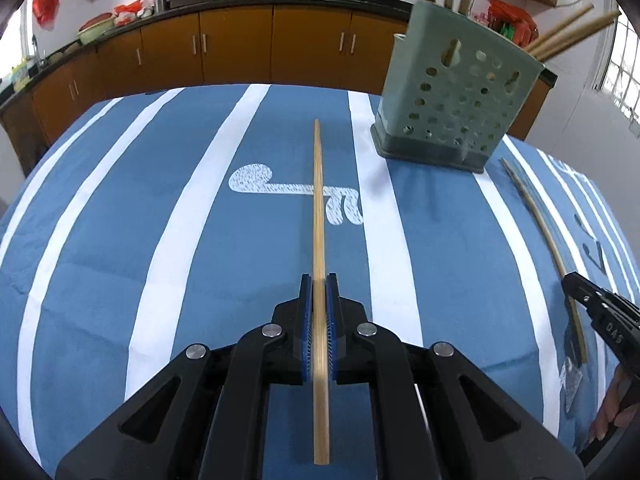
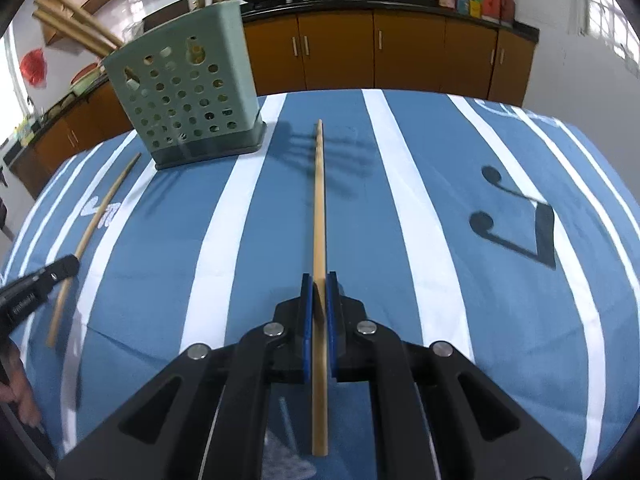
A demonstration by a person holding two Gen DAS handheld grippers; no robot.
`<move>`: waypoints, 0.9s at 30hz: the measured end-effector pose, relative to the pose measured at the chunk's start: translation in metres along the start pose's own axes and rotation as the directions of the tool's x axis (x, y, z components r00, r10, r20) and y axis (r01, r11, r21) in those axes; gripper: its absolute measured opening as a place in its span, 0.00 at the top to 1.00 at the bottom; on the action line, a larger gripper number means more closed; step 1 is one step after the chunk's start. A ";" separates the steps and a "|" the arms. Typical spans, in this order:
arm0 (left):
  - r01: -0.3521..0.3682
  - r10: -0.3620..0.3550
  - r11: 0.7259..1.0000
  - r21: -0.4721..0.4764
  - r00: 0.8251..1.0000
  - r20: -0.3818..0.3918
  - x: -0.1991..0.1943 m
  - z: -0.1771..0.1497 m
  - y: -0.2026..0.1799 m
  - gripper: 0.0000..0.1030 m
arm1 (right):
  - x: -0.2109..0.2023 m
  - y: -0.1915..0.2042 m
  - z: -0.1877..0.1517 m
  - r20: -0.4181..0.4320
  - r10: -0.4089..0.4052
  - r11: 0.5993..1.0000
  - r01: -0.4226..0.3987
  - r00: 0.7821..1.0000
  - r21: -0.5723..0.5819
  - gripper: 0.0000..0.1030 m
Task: Organize utensils
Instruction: 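Grasp the last chopstick with the right tool while the left tool grasps another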
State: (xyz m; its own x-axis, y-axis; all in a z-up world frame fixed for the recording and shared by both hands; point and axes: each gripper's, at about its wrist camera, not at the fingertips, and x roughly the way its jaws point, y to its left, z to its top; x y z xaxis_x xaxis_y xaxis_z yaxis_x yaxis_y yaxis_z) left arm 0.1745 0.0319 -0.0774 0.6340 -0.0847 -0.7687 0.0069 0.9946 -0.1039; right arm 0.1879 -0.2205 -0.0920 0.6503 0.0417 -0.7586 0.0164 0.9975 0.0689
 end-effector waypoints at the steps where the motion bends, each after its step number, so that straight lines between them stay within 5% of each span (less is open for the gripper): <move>1: 0.003 -0.003 1.000 0.001 1.000 0.006 0.000 -0.001 0.000 0.93 | 0.001 0.001 0.001 0.000 -0.003 1.000 0.003 1.000 -0.010 0.92; 27: 0.022 -0.022 1.000 -0.019 1.000 0.009 0.001 -0.001 0.003 0.92 | 0.004 -0.002 0.004 -0.003 0.007 1.000 -0.007 1.000 -0.001 0.92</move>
State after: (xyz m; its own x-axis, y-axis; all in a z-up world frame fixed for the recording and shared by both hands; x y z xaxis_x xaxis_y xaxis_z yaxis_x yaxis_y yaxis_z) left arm 0.1745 0.0343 -0.0790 0.6404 -0.1061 -0.7607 0.0061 0.9911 -0.1331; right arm 0.1930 -0.2222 -0.0924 0.6484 0.0486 -0.7598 0.0115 0.9972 0.0736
